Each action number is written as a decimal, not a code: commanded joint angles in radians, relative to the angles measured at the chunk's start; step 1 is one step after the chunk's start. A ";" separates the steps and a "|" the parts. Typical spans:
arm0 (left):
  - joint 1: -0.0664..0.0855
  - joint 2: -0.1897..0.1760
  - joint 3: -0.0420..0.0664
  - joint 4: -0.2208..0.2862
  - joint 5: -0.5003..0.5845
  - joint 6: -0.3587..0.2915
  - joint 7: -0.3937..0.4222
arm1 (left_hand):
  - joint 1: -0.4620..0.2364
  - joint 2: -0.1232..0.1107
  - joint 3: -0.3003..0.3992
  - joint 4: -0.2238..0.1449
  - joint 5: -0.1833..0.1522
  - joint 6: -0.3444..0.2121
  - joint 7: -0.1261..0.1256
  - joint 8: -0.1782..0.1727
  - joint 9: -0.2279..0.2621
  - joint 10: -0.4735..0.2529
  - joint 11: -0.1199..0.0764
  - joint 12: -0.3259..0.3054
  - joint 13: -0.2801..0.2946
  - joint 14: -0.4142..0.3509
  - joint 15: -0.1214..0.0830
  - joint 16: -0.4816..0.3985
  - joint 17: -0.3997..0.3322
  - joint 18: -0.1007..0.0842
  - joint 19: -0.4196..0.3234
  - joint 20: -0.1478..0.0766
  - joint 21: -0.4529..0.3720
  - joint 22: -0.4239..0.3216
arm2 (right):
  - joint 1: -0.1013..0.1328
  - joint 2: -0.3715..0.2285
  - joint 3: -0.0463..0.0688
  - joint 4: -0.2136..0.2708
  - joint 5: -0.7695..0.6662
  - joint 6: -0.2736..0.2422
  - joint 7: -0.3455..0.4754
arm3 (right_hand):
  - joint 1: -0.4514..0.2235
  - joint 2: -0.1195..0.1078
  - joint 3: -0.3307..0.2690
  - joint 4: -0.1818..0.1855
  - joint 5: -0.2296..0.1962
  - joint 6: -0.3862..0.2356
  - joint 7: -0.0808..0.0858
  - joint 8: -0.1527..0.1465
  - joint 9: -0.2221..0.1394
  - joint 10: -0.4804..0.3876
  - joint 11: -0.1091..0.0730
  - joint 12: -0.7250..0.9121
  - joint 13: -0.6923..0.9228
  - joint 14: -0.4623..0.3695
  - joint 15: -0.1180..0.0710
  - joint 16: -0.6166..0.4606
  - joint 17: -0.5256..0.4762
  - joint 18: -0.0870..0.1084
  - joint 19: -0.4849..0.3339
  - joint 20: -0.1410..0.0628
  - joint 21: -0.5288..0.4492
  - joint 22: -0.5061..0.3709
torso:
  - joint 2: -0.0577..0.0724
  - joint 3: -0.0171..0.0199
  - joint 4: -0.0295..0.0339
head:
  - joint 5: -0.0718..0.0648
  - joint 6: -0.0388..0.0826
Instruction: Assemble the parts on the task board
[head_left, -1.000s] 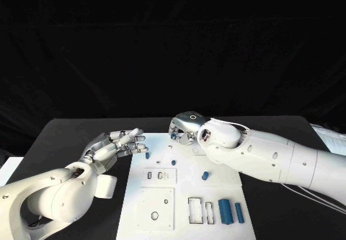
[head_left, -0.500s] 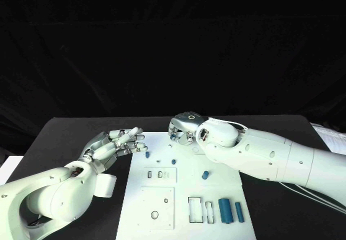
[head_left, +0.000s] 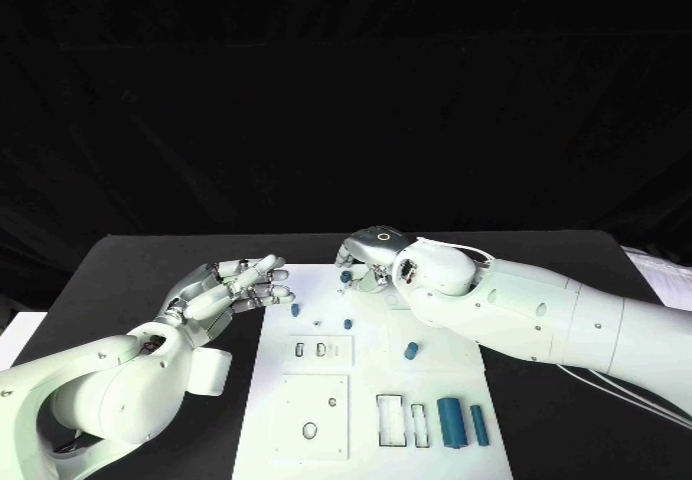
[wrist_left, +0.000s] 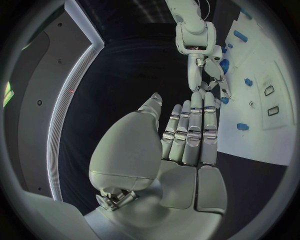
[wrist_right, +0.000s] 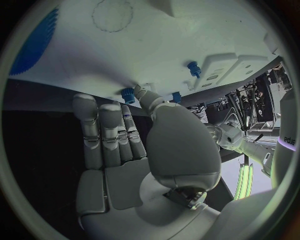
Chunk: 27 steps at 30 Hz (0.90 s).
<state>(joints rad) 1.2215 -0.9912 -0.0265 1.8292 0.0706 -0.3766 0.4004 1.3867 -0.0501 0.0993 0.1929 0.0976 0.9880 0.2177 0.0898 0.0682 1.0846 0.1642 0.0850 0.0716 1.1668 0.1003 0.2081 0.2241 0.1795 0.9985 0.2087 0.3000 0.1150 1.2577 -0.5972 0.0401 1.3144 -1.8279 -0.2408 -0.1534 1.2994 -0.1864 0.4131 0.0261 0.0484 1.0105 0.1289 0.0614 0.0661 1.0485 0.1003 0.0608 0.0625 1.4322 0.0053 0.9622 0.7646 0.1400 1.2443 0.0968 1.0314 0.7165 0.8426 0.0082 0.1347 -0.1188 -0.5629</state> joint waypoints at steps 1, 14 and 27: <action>0.002 -0.001 0.001 0.000 0.001 0.020 0.003 | -0.001 0.003 0.000 -0.006 -0.004 0.001 0.004 -0.006 -0.001 -0.007 -0.002 -0.005 -0.001 0.002 0.003 -0.002 0.002 0.003 0.002 0.004 -0.004 -0.002 | -0.001 -0.019 0.000 0.023 -0.003 -0.020 -0.008 | 0.016 0.005 -0.016 0.008 0.001 0.000 0.004 0.003 0.002 0.002 -0.003 0.008 0.002 0.007 0.001 0.000 0.002 0.014 0.005 0.001 -0.001 0.002 | 0.000 0.0011 -0.0010 | -0.001 0.001; 0.003 -0.013 0.001 -0.003 0.002 0.019 0.002 | -0.002 0.003 0.000 -0.006 -0.004 0.000 0.005 -0.007 -0.001 -0.007 -0.002 -0.006 -0.001 0.002 0.003 -0.002 0.002 0.003 0.002 0.004 -0.004 -0.002 | 0.014 -0.237 0.017 0.189 0.188 0.004 -0.084 | 0.023 0.005 -0.007 0.049 0.030 0.050 0.002 0.010 0.007 0.306 -0.058 0.129 0.053 0.077 -0.043 0.210 0.249 -0.043 0.155 -0.031 0.226 0.330 | -0.005 -0.0021 -0.0133 | -0.015 0.008; 0.004 -0.009 0.001 -0.006 0.002 0.024 0.000 | -0.002 0.003 0.000 -0.006 -0.004 0.000 0.005 -0.007 -0.001 -0.007 -0.002 -0.006 -0.001 0.002 0.003 -0.002 0.002 0.003 0.002 0.004 -0.004 -0.002 | 0.015 -0.332 0.019 0.212 0.310 0.046 -0.137 | 0.085 0.017 -0.433 0.256 0.149 -0.016 -0.009 0.021 0.008 0.329 -0.071 0.687 0.714 0.094 -0.050 0.442 0.538 -0.073 0.198 -0.040 0.363 0.522 | -0.004 0.0005 -0.0177 | -0.019 0.011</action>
<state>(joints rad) 1.2239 -1.0022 -0.0267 1.8231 0.0709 -0.3746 0.3973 1.3867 -0.0501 0.0993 0.1930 0.0976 0.9880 0.2177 0.0898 0.0682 1.0846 0.1643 0.0850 0.0716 1.1668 0.1003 0.2081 0.2247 0.1794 0.9985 0.2086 0.3000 0.1144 1.2742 -0.9299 0.0588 1.5262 -1.5663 -0.2280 -0.2614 1.3813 -0.1698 -0.0192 0.2777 0.1962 1.0000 0.1213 0.0808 0.0742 1.3809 0.0251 0.7405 0.7680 1.4664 -0.0505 1.4037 1.3003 0.0839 1.4420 0.0505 1.3945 1.2379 0.8378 0.0089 0.1150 -0.1357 -0.5521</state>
